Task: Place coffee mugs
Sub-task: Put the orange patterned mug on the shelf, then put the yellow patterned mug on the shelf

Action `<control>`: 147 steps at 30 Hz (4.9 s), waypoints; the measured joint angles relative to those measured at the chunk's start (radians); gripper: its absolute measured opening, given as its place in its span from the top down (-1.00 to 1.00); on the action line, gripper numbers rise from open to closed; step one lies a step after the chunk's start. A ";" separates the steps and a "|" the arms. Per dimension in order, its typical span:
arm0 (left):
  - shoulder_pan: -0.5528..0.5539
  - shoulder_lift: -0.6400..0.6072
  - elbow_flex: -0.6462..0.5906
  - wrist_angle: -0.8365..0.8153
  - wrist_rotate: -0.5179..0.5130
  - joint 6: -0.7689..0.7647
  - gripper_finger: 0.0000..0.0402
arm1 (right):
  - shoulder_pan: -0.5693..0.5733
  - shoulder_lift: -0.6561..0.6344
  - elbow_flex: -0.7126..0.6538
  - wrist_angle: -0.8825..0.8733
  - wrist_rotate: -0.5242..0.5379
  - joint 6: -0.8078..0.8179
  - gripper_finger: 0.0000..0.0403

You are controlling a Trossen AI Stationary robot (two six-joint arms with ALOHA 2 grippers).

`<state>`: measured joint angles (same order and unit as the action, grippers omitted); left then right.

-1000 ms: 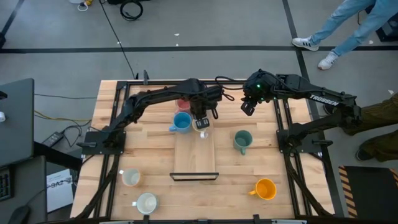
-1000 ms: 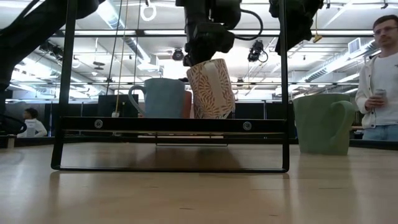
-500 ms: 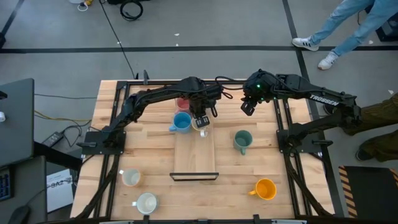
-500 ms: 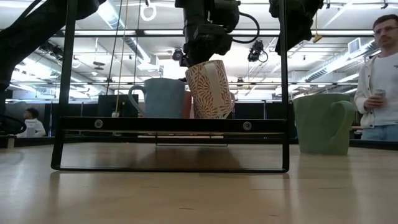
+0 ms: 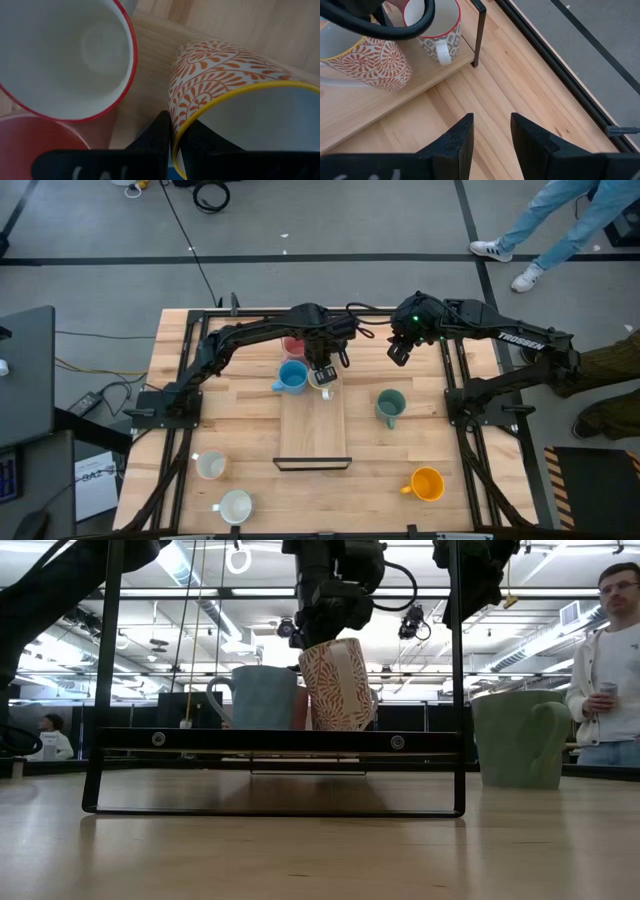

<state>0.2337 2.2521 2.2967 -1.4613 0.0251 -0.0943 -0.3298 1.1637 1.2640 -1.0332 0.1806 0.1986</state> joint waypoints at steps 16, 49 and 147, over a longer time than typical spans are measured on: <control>0.003 0.037 0.000 -0.009 -0.002 0.001 0.83 | 0.000 0.000 0.000 0.006 0.000 0.000 0.33; 0.003 0.037 0.000 -0.011 -0.042 -0.015 0.42 | 0.000 0.000 0.000 0.006 0.000 -0.012 0.33; -0.823 -0.926 -1.052 0.104 -0.120 -0.541 0.30 | 0.008 0.000 0.000 0.015 0.000 -0.017 0.33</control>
<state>-0.5891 1.3258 1.2447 -1.3577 -0.0946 -0.6357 -0.3222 1.1641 1.2640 -1.0183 0.1804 0.1817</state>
